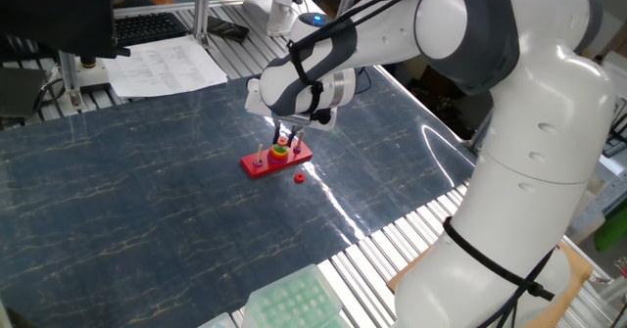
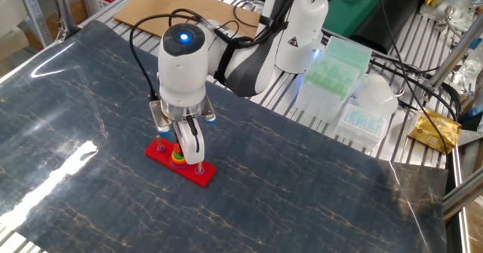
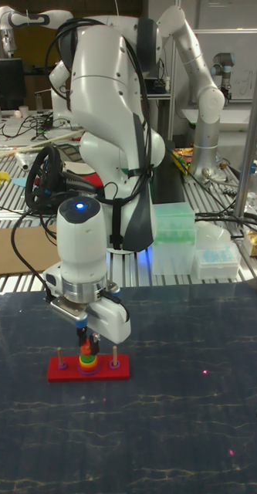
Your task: Take out one Hanoi block and throw it aside
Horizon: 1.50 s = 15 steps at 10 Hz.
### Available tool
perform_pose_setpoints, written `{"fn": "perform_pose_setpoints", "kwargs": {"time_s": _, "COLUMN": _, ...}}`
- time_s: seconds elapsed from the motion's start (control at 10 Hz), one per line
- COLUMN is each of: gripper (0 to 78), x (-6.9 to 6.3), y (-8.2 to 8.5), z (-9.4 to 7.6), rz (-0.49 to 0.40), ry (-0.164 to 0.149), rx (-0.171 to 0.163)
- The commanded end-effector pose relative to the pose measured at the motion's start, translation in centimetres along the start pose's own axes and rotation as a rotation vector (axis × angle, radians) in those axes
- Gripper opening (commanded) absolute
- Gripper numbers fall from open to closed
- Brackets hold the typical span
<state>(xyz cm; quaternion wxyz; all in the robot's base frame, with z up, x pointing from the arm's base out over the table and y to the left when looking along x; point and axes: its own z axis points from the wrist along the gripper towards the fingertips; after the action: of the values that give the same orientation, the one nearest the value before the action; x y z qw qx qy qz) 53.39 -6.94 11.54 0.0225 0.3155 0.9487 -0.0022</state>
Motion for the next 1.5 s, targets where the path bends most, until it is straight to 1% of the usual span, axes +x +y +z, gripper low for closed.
{"fn": "perform_pose_setpoints", "kwargs": {"time_s": 0.1, "gripper": 1.2, "x": 0.1, "y": -0.5, "z": -2.2, "rz": -0.002, "ry": 0.016, "rx": 0.012}}
{"fn": "perform_pose_setpoints", "kwargs": {"time_s": 0.4, "gripper": 1.2, "x": 0.4, "y": -0.2, "z": -3.0, "rz": 0.014, "ry": 0.017, "rx": 0.014}}
{"fn": "perform_pose_setpoints", "kwargs": {"time_s": 0.7, "gripper": 1.2, "x": 0.5, "y": 0.5, "z": -3.8, "rz": 0.034, "ry": 0.028, "rx": 0.014}}
{"fn": "perform_pose_setpoints", "kwargs": {"time_s": 1.0, "gripper": 1.2, "x": 0.6, "y": 1.1, "z": -4.3, "rz": 0.060, "ry": 0.042, "rx": -0.001}}
{"fn": "perform_pose_setpoints", "kwargs": {"time_s": 1.1, "gripper": 1.2, "x": 0.6, "y": 1.2, "z": -4.4, "rz": 0.065, "ry": 0.044, "rx": -0.003}}
{"fn": "perform_pose_setpoints", "kwargs": {"time_s": 1.3, "gripper": 1.2, "x": 1.2, "y": 2.2, "z": -4.4, "rz": 0.098, "ry": 0.048, "rx": -0.007}}
{"fn": "perform_pose_setpoints", "kwargs": {"time_s": 1.5, "gripper": 1.2, "x": 1.5, "y": 2.8, "z": -4.1, "rz": 0.114, "ry": 0.050, "rx": -0.015}}
